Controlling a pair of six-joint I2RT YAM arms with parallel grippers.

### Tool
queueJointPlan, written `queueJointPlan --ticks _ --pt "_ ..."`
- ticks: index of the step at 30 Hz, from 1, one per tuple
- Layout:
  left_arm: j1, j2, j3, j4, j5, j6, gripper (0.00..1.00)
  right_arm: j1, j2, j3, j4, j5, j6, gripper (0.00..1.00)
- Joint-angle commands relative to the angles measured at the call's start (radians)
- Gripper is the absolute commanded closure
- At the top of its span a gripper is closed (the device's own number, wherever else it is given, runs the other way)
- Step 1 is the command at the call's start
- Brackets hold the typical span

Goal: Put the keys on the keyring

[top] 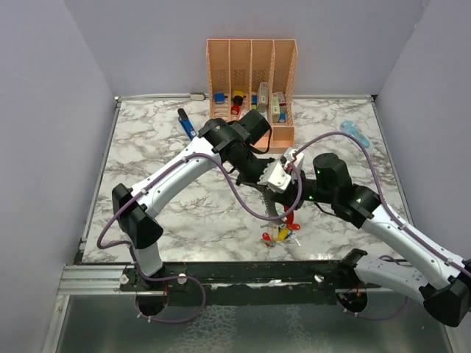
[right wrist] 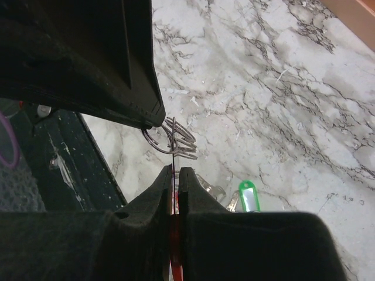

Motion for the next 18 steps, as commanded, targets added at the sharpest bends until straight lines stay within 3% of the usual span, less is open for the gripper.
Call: queueJointPlan --ticks 1,13,18 --pt "-0.003 0.027 0.025 -0.110 0.004 0.029 1.00 0.000 -0.009 0.053 0.002 0.043 -0.092 0.99" --pt "-0.003 0.011 0.005 -0.004 -0.106 -0.068 1.00 0.000 0.005 0.070 -0.028 0.048 -0.183 0.99" --pt "-0.003 0.045 0.083 -0.100 -0.087 -0.035 1.00 0.000 0.003 0.083 -0.036 0.079 -0.198 0.99"
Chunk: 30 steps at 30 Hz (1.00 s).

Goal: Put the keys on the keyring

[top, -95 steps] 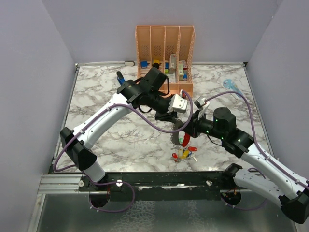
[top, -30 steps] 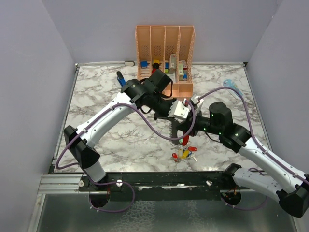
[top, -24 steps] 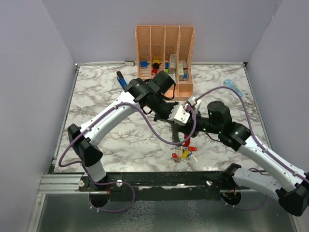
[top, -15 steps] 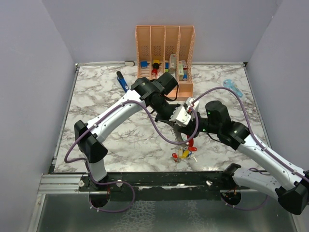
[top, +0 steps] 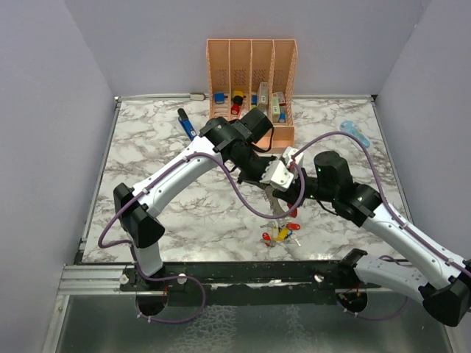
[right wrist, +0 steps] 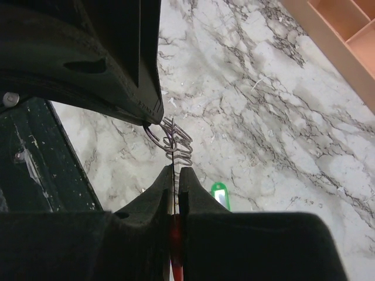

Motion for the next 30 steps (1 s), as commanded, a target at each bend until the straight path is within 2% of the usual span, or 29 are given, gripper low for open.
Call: queueJointPlan --ticks 1,19,28,30 --pt "0.003 0.029 0.077 -0.124 -0.046 -0.007 1.00 0.000 -0.008 0.058 0.001 0.053 -0.054 0.99" --pt "-0.004 0.042 0.059 -0.133 -0.089 0.036 1.00 -0.001 0.011 0.072 0.006 0.039 -0.192 0.99" --pt "-0.003 0.044 0.061 -0.118 -0.063 0.037 1.00 0.000 -0.002 0.046 0.014 -0.020 -0.136 0.99" --pt "0.000 0.037 0.063 -0.091 -0.038 0.014 0.91 0.000 -0.010 0.034 0.034 -0.017 -0.093 0.99"
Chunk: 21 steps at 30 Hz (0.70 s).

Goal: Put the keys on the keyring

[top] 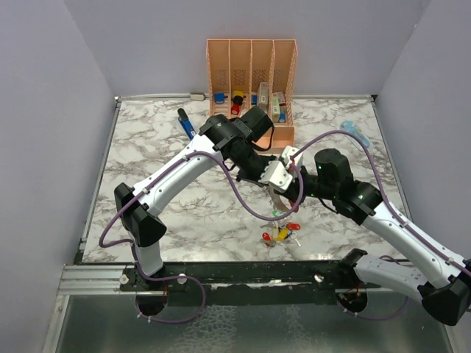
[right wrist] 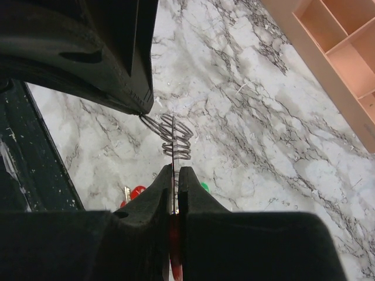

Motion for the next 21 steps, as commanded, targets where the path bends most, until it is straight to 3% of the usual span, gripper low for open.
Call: queueJointPlan --ticks 1,9,21 --pt "0.004 0.007 -0.010 -0.006 0.010 -0.063 0.88 0.006 -0.027 -0.009 0.062 -0.022 0.022 0.99" --pt "0.013 -0.141 -0.167 0.211 0.094 -0.139 0.85 0.006 -0.073 -0.083 0.152 0.036 0.208 0.99" --pt "0.097 -0.167 -0.244 0.390 0.251 -0.304 0.82 0.005 -0.153 -0.154 0.260 0.075 0.414 0.99"
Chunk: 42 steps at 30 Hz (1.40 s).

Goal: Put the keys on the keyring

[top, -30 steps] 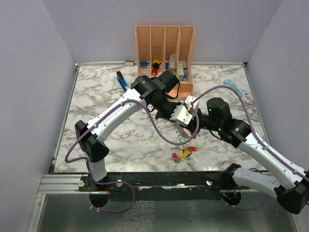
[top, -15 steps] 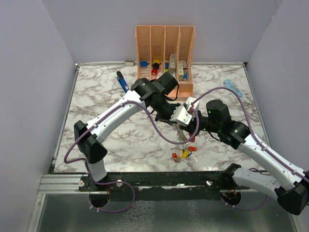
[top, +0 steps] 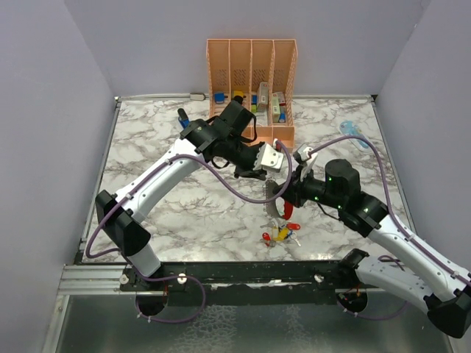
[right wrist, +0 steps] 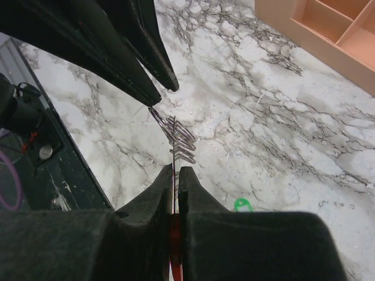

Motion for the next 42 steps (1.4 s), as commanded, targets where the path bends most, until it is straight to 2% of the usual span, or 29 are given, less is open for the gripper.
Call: queueJointPlan --ticks 1,15,30,33,39,42 --pt "0.023 -0.022 -0.033 0.095 0.116 -0.081 0.82 0.005 -0.048 -0.038 0.116 0.047 0.121 0.99" --pt "0.075 -0.022 -0.046 0.123 0.276 -0.117 0.78 0.005 -0.110 -0.128 0.257 0.104 0.243 0.99" --pt "0.076 0.004 -0.088 0.234 0.302 -0.191 0.77 0.005 -0.070 -0.144 0.336 0.076 0.259 0.99" --pt "0.078 0.005 -0.092 0.233 0.304 -0.188 0.81 0.005 -0.068 -0.143 0.332 0.073 0.256 0.99" --pt "0.077 0.004 -0.096 0.226 0.306 -0.184 1.00 0.005 -0.069 -0.144 0.333 0.073 0.256 0.99" --pt "0.077 0.002 -0.093 0.210 0.290 -0.184 1.00 0.005 -0.071 -0.143 0.330 0.075 0.255 0.99"
